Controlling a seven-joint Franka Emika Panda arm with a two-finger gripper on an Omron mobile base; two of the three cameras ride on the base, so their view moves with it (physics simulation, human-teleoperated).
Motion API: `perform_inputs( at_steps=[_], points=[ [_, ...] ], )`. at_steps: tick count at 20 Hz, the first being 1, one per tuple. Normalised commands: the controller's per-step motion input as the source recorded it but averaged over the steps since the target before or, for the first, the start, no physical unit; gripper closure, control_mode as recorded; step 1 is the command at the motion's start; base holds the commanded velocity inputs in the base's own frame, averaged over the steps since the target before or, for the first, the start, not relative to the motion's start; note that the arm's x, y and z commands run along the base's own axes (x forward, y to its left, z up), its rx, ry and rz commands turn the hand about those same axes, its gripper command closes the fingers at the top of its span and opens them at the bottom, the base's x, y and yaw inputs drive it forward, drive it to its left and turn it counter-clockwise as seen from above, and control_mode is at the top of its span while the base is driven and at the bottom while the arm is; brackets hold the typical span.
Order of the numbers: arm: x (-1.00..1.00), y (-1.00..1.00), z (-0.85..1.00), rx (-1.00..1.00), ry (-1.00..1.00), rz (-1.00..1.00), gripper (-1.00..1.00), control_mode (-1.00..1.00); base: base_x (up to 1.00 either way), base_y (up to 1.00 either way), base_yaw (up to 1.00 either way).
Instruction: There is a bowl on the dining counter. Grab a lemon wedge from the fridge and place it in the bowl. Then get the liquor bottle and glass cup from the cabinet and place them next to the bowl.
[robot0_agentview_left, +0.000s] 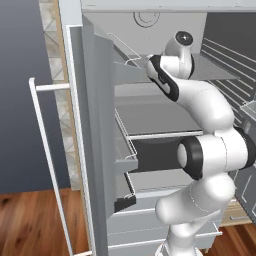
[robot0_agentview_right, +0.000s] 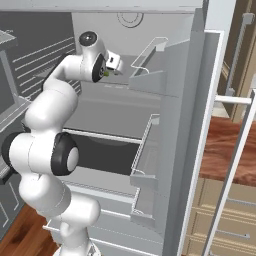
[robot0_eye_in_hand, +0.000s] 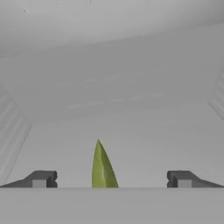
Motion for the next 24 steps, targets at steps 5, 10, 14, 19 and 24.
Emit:
perform_inputs(
  at_steps=[5,10,14,19,24],
  points=[
    [0.00,0.04,-0.23,0.00,0.00,0.05,-1.00,-1.00,0.00,0.00,0.00],
    [0.00,0.04,-0.23,0.00,0.00,0.02,-1.00,-1.00,0.00,0.00,0.00],
    [0.00,0.02,-0.21,0.00,0.00,0.01,-1.00,-1.00,0.00,0.00,0.00],
    [0.00,0.13,-0.30,0.00,0.00,0.00,-1.00,-1.00,0.00,0.00,0.00],
    [0.00,0.24,-0.29,-0.01,0.00,0.00,1.00,-1.00,0.00,0.00,0.00]
  ],
)
